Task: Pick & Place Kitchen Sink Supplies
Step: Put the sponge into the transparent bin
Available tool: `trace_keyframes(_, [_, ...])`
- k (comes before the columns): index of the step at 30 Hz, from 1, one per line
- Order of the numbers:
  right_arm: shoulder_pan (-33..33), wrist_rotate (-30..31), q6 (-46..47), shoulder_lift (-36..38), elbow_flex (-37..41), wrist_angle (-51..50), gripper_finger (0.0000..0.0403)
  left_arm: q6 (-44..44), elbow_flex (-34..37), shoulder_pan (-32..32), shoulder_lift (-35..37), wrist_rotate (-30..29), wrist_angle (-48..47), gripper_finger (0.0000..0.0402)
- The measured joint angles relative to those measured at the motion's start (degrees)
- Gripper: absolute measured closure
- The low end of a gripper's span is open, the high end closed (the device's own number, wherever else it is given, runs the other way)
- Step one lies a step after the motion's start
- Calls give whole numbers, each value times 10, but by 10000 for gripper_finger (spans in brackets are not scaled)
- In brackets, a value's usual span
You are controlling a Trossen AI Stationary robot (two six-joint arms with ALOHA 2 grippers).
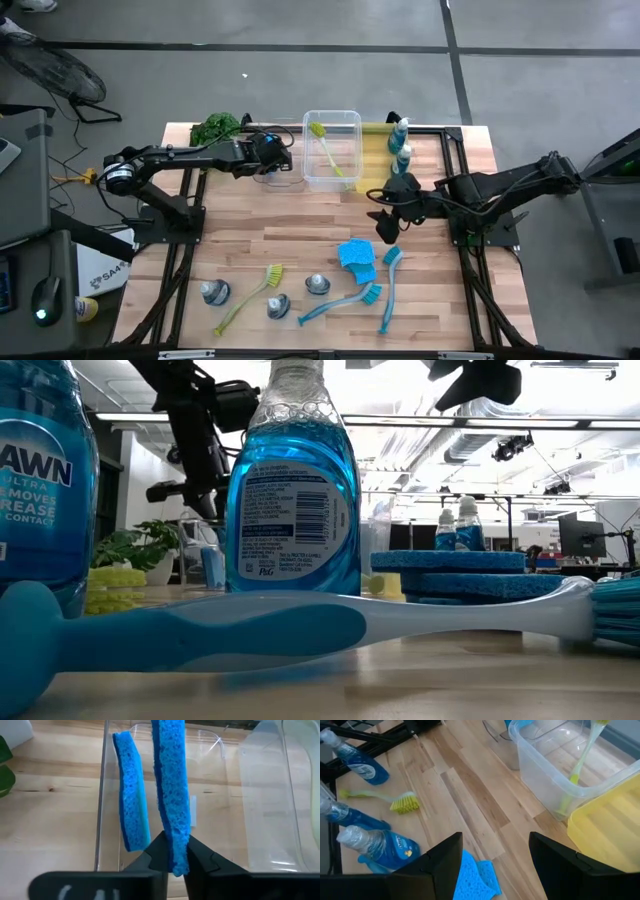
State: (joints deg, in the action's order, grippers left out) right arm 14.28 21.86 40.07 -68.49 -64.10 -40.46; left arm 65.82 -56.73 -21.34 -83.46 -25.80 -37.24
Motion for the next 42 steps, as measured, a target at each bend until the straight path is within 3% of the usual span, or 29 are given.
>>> trace_keyframes(13, [0, -12, 0, 0, 0, -9, 181, 0, 0, 0, 0, 8, 15, 226])
trace_keyframes(19, [0, -14, 0, 0, 0, -9, 181, -30, 0, 0, 0, 34, 43, 180])
trace_keyframes(30, [0, -34, -13, 0, 0, -14, 181, -42, 0, 0, 11, 43, 59, 170])
trace_keyframes(42, [0, -39, -26, 0, 1, -18, 181, -75, 0, 0, 93, 19, 59, 170])
